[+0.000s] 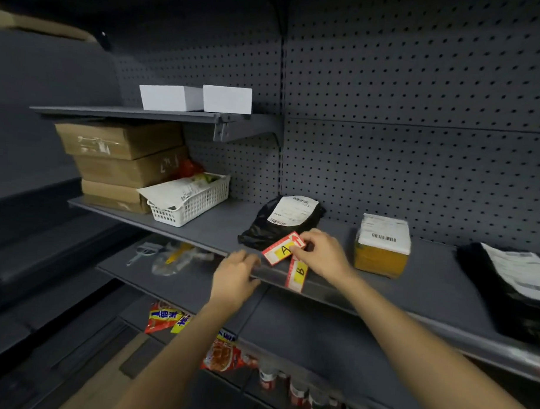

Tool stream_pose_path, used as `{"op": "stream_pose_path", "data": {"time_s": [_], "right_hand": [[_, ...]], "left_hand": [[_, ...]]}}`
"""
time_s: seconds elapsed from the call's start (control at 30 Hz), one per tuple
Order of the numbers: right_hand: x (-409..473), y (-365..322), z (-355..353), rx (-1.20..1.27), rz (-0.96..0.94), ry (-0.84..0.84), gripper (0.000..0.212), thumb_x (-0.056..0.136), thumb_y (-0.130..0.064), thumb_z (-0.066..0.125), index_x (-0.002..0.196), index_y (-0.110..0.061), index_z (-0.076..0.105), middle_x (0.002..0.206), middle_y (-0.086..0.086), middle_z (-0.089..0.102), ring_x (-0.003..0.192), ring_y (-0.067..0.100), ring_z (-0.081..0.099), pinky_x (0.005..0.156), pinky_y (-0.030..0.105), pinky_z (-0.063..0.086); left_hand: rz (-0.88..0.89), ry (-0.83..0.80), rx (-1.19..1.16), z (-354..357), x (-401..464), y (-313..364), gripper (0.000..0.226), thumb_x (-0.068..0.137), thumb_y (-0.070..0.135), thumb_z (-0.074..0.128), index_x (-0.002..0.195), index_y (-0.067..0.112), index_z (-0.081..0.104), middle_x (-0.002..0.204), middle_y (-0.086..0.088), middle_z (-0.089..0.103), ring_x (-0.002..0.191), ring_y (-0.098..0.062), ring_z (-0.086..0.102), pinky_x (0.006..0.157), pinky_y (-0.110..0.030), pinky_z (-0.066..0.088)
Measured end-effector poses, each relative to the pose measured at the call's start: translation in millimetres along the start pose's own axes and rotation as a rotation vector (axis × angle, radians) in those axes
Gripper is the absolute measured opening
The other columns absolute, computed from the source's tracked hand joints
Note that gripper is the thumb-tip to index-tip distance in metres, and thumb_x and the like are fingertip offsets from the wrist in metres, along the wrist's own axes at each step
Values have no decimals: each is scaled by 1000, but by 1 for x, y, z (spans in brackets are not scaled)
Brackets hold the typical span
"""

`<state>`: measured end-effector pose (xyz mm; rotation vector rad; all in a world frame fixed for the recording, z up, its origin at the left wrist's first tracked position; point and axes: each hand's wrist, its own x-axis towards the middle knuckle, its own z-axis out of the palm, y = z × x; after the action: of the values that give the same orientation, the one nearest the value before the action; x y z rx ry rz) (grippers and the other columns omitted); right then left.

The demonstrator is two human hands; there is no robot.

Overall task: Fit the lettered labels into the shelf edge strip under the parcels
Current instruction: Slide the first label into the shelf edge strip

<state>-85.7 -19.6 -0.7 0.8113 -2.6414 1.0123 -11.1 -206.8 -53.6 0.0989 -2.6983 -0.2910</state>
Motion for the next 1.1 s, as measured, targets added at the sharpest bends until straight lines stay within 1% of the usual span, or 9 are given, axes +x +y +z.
{"op": "stream_pose_path", "data": {"time_s": [0.13, 0.27, 0.37, 0.47, 0.6, 0.73, 0.87, 1.0, 1.1], "right_hand": [[-3, -5, 10, -130, 13, 87, 25, 85, -36, 63, 103, -19, 67, 108, -1, 61, 102, 17, 54, 94, 40, 37], [-10, -9, 17, -213, 49, 157, 29, 86, -38, 60, 107, -20, 66, 116, -3, 59, 108, 16, 51, 92, 36, 33], [-13, -13, 19, -282, 47, 177, 27, 86, -39, 59, 106, -21, 65, 116, -4, 58, 108, 15, 51, 92, 36, 34], [-8, -19, 21, -381, 28, 146, 28, 86, -38, 58, 107, -21, 65, 116, -5, 57, 107, 15, 51, 94, 36, 33], [0, -28, 31, -461, -10, 82, 29, 86, -38, 57, 106, -19, 65, 115, -5, 57, 105, 16, 51, 92, 34, 31], [4, -34, 48, -534, -42, 2, 28, 85, -37, 58, 106, -19, 65, 117, -3, 56, 105, 18, 52, 92, 34, 32], [3, -36, 53, -560, -47, -15, 32, 86, -39, 58, 112, -21, 62, 119, -3, 58, 107, 18, 53, 94, 34, 31], [-11, -32, 34, -464, 72, -17, 47, 79, -49, 65, 120, -29, 52, 119, -3, 61, 112, 17, 54, 94, 37, 34], [-26, -23, 16, -461, 137, -33, 26, 85, -35, 62, 109, -24, 60, 115, 2, 66, 110, 22, 57, 95, 39, 36]], "left_hand": [[126, -7, -30, 12, 11, -7, 38, 73, 23, 73, 105, 19, 55, 106, -6, 57, 100, -27, 53, 82, -38, 45], [192, -4, -22, 21, 18, -14, 41, 71, 22, 75, 104, 19, 51, 107, -4, 54, 101, -26, 50, 83, -37, 42], [211, 28, -34, 27, 17, -18, 35, 73, 22, 75, 100, 17, 54, 104, -5, 55, 96, -26, 51, 82, -37, 42], [239, 61, -68, 30, 16, -21, 27, 72, 21, 77, 90, 15, 57, 96, -6, 57, 88, -26, 53, 77, -37, 43], [242, 71, -163, 28, 11, -27, 29, 65, 15, 82, 82, 14, 59, 86, -6, 59, 80, -26, 56, 73, -39, 47], [232, 67, -220, 24, 11, -39, 25, 68, 16, 80, 86, 17, 62, 88, -3, 59, 84, -24, 56, 78, -37, 46], [231, 75, -228, 19, 14, -44, 25, 70, 22, 78, 92, 19, 65, 91, -2, 59, 86, -22, 55, 79, -34, 44], [274, 76, -275, 12, 11, -37, 21, 76, 23, 73, 92, 21, 61, 89, -1, 61, 84, -22, 57, 76, -34, 44], [326, 41, -357, 9, 8, -19, 15, 77, 22, 70, 87, 23, 59, 86, 1, 62, 82, -20, 57, 68, -28, 40]]}}
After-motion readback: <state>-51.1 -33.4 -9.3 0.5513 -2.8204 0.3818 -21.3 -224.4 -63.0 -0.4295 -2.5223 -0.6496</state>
